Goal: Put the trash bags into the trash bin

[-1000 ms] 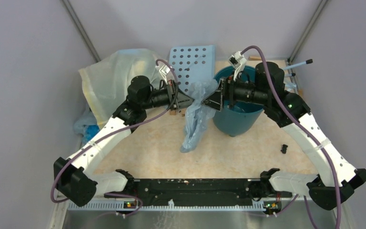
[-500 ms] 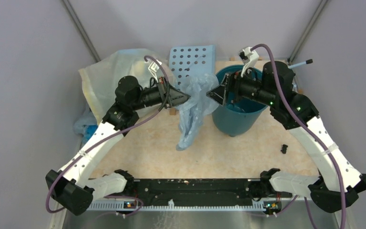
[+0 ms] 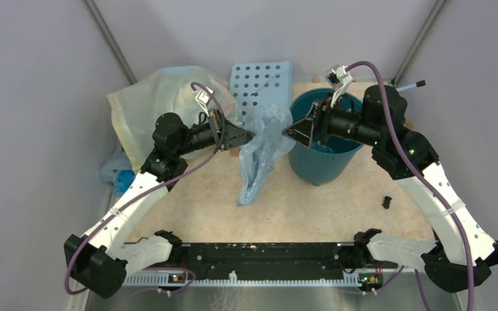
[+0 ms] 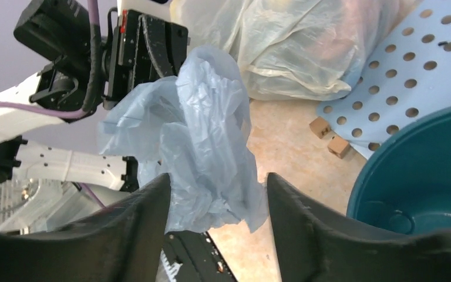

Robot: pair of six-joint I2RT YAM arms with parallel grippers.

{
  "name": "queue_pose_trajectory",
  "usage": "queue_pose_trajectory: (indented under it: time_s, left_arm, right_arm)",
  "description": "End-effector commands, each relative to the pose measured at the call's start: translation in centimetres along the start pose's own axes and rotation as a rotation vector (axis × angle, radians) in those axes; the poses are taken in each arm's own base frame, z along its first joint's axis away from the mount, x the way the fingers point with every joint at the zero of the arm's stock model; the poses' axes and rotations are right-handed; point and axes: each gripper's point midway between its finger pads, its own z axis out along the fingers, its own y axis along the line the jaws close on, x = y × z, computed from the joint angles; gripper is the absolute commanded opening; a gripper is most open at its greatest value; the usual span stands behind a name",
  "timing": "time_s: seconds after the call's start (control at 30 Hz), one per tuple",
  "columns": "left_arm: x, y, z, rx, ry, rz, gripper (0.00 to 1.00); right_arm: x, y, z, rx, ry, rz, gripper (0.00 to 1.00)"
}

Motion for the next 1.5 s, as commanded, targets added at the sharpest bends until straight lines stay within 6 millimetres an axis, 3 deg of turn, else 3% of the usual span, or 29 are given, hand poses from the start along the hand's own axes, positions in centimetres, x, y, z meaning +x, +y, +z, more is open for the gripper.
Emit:
queue_pose_trajectory:
  time_s: [0.0,0.03,0.13,0.17,0.27,0.3,0.37,0.43,0.53,0.63,0.73,0.83,0.93,1.0,1.13,1.37,1.47]
  left_arm:
    - [-0.4,-3.8,-0.7,0.128,-0.012,0.07,0.0]
    - [-0.3,-3.8,-0.8,0.13,-0.007,0.072,0.0]
    - [-0.1,-3.9,-0.8,0.13,0.007,0.068,0.0]
    - [0.0,-3.9,-0.8,0.131,0.012,0.063,0.0]
    - [-0.1,-3.1,-0.7,0.086,0.016,0.067,0.0]
    - [-0.8,-2.1,-0.6,0.007,-0.009,0.088,0.0]
    - [-2.1,2.4,-1.6,-0.294,-0.067,0.107,0.01]
    - [-3.2,6.6,-4.4,-0.577,-0.129,0.111,0.01]
    - [-3.5,10.3,-7.9,-0.772,-0.152,0.12,0.02]
    - [-2.8,14.3,-11.9,-0.954,-0.186,0.003,0.0]
    - [-1.7,17.1,-14.6,-1.009,-0.206,-0.118,0.0]
    - [-1.5,17.7,-15.0,-0.978,-0.221,-0.159,0.05]
    - [-2.0,17.0,-14.7,-0.955,-0.234,-0.143,0.16]
    - [-2.8,15.6,-14.1,-0.904,-0.226,-0.094,0.3]
    - [-3.6,12.8,-13.6,-0.824,-0.221,0.007,0.71]
    - [-1.6,11.4,-13.5,-0.755,-0.187,0.032,0.96]
    - [-0.2,12.2,-13.1,-0.733,-0.132,0.003,0.99]
  right_arm:
    - [-0.6,1.7,0.7,-0.097,-0.017,0.021,0.51]
    - [-0.8,1.6,0.8,-0.088,-0.022,0.025,0.43]
    - [-1.1,1.2,0.7,-0.054,-0.028,0.037,0.4]
    - [-1.2,1.3,0.6,-0.054,-0.029,0.039,0.35]
    - [-1.5,1.0,0.2,-0.018,-0.03,0.048,0.01]
    - [-1.6,0.5,0.0,0.02,-0.03,0.048,0.0]
    - [-2.0,-1.4,-0.9,0.149,-0.038,0.046,0.0]
    - [-2.7,-3.5,-2.3,0.304,-0.059,0.044,0.0]
    - [-3.5,-6.0,-4.7,0.49,-0.076,0.022,0.0]
    - [-4.0,-6.6,-6.1,0.559,-0.087,0.001,0.0]
    - [-4.0,-5.5,-5.6,0.491,-0.08,-0.005,0.0]
    - [-3.6,-3.9,-4.4,0.383,-0.059,0.009,0.0]
    - [-3.3,-3.6,-3.6,0.349,-0.053,0.032,0.0]
    - [-3.1,-3.4,-2.8,0.318,-0.043,0.044,0.0]
    - [-2.1,-2.8,-0.9,0.248,0.006,0.088,0.0]
    - [-1.2,-2.6,1.0,0.198,0.049,0.119,0.0]
    - [-0.9,-2.6,1.4,0.183,0.069,0.11,0.0]
